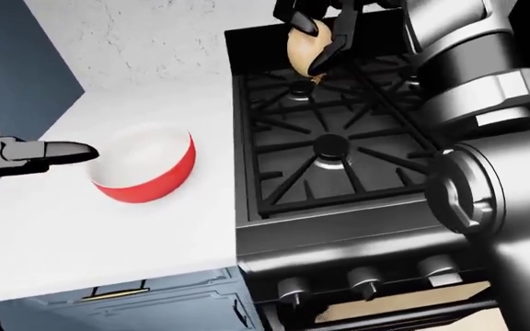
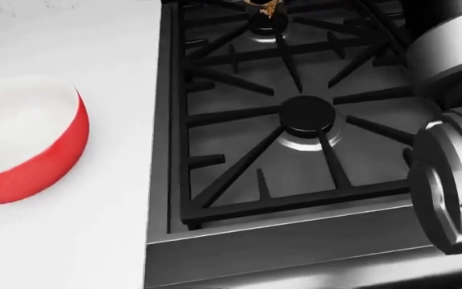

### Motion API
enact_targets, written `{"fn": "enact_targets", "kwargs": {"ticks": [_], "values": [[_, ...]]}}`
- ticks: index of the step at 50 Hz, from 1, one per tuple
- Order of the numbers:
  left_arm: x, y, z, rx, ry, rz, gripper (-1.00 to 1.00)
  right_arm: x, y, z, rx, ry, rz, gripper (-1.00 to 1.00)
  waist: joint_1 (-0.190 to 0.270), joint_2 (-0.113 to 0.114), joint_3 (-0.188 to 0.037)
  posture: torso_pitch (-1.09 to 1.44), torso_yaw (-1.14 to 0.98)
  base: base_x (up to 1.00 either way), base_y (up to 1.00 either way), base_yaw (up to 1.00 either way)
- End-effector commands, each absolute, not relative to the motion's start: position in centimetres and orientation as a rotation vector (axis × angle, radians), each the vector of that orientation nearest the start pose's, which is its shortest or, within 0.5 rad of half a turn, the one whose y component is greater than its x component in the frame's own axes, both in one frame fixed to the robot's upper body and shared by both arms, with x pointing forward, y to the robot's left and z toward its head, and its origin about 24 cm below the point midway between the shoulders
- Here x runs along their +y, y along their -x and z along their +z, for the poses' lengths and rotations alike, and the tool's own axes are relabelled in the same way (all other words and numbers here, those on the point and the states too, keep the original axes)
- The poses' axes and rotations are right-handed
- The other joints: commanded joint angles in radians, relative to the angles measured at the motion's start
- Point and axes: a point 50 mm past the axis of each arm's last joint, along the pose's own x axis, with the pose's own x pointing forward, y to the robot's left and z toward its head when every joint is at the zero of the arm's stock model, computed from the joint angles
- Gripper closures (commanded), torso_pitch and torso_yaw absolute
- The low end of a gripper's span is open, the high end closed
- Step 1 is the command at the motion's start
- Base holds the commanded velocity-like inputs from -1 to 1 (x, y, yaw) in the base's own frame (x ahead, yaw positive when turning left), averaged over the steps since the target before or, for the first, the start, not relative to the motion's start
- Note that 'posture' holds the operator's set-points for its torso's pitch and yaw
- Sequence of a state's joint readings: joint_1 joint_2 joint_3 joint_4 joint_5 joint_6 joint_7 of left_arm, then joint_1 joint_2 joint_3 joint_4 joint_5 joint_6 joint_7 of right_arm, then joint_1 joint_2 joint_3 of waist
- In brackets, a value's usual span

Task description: Pick the onion from the pan and place it in the bowl.

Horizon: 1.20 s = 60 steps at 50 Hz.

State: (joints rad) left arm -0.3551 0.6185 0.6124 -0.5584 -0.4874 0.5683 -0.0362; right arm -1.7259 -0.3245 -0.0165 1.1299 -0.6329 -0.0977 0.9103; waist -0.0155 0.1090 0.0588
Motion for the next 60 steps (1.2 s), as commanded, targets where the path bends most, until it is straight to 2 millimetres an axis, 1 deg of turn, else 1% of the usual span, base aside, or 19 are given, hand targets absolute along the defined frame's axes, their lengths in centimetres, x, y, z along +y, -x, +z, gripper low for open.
{"fn": "enact_targets", "kwargs": {"ticks": [1, 10, 13, 14, 18, 22, 25, 27, 30, 40, 43, 44, 45, 47, 52, 54, 56, 57, 60], "values": [[27.9, -21.6, 29.7, -0.629, -0.194, 0.183, -1.0, -9.0, -37.9, 41.2, -0.335, 1.134, 0.642, 1.0, -0.011, 0.012, -0.029, 0.0, 0.0, 0.0, 0.26, 0.0], [27.4, -21.4, 29.5, -0.62, -0.191, 0.145, -1.0, -8.9, -37.9, 41.2, -0.336, 1.133, 0.644, 1.0, -0.018, -0.07, -0.026, 0.0, 0.0, 0.0, 0.26, 0.0], [27.0, -21.3, 29.2, -0.613, -0.199, 0.116, -1.0, -8.9, -37.9, 41.1, -0.333, 1.133, 0.645, 1.0, -0.015, -0.128, -0.036, 0.0, 0.0, 0.0, 0.26, 0.0], [26.8, -21.3, 29.2, -0.612, -0.203, 0.107, -1.0, -8.9, -37.9, 41.1, -0.334, 1.133, 0.646, 1.0, -0.021, -0.102, -0.028, 0.0, 0.0, 0.0, 0.27, 0.0], [26.7, -21.2, 29.1, -0.611, -0.207, 0.099, -1.0, -8.9, -37.9, 41.1, -0.335, 1.134, 0.647, 1.0, -0.005, -0.111, -0.047, 0.0, 0.0, 0.0, 0.26, 0.0], [26.6, -21.2, 29.1, -0.609, -0.21, 0.092, -1.0, -8.8, -37.9, 41.1, -0.335, 1.133, 0.647, 1.0, 0.003, -0.082, -0.026, 0.0, 0.0, 0.0, 0.31, 0.0], [26.6, -21.2, 29.1, -0.609, -0.211, 0.092, -1.0, -8.8, -37.9, 41.1, -0.335, 1.133, 0.648, 1.0, -0.004, -0.032, -0.025, 0.0, 0.0, 0.0, 0.32, 0.0], [26.6, -21.2, 29.1, -0.608, -0.211, 0.092, -1.0, -8.8, -37.9, 41.1, -0.337, 1.133, 0.648, 1.0, -0.011, 0.038, -0.042, 0.0, 0.0, 0.0, 0.32, 0.0], [26.7, -21.2, 29.1, -0.607, -0.212, 0.094, -1.0, -8.8, -37.8, 41.2, -0.337, 1.133, 0.649, 1.0, -0.013, 0.015, -0.025, 0.0, 0.0, 0.0, 0.32, 0.0], [26.8, -21.2, 29.1, -0.608, -0.21, 0.096, -1.0, -8.7, -37.8, 41.3, -0.337, 1.134, 0.651, 1.0, -0.02, -0.077, -0.026, 0.0, 0.0, 0.0, 0.32, 0.0], [26.8, -21.2, 29.1, -0.608, -0.211, 0.096, -1.0, -8.6, -37.8, 41.3, -0.337, 1.136, 0.651, 1.0, -0.017, -0.138, -0.041, 0.0, 0.0, 0.0, 0.32, 0.0], [26.8, -21.2, 29.2, -0.609, -0.21, 0.096, -1.0, -8.6, -37.8, 41.3, -0.338, 1.135, 0.652, 1.0, -0.023, -0.096, -0.028, 0.0, 0.0, 0.0, 0.31, 0.0], [26.8, -21.2, 29.2, -0.609, -0.211, 0.097, -1.0, -8.6, -37.8, 41.3, -0.338, 1.135, 0.652, 1.0, -0.013, -0.114, -0.036, 0.0, 0.0, 0.0, 0.31, 0.0], [26.8, -21.2, 29.2, -0.609, -0.212, 0.097, -1.0, -8.6, -37.7, 41.4, -0.339, 1.136, 0.652, 1.0, -0.01, -0.116, -0.049, 0.0, 0.0, 0.0, 0.32, 0.0], [26.8, -21.2, 29.1, -0.608, -0.213, 0.098, -1.0, -8.6, -37.8, 41.3, -0.337, 1.133, 0.653, 1.0, 0.001, -0.071, -0.022, 0.0, 0.0, 0.0, 0.32, 0.0], [26.8, -21.2, 29.1, -0.608, -0.213, 0.098, -1.0, -8.6, -37.8, 41.3, -0.337, 1.132, 0.654, 1.0, -0.005, -0.031, -0.023, 0.0, 0.0, 0.0, 0.32, 0.0], [26.8, -21.2, 29.1, -0.607, -0.214, 0.098, -1.0, -8.6, -37.8, 41.3, -0.34, 1.13, 0.655, 1.0, -0.009, 0.047, -0.044, 0.0, 0.0, 0.0, 0.22, 0.0], [26.8, -21.2, 29.1, -0.607, -0.214, 0.099, -1.0, -8.6, -37.8, 41.3, -0.342, 1.13, 0.657, 1.0, -0.007, 0.019, -0.012, 0.0, 0.0, 0.0, 0.0, 0.0], [26.8, -21.2, 29.0, -0.606, -0.214, 0.098, -1.0, -8.5, -37.7, 41.3, -0.35, 1.126, 0.664, 1.0, -0.011, 0.015, -0.011, 0.0, 0.0, 0.0, 0.0, 0.0]]}}
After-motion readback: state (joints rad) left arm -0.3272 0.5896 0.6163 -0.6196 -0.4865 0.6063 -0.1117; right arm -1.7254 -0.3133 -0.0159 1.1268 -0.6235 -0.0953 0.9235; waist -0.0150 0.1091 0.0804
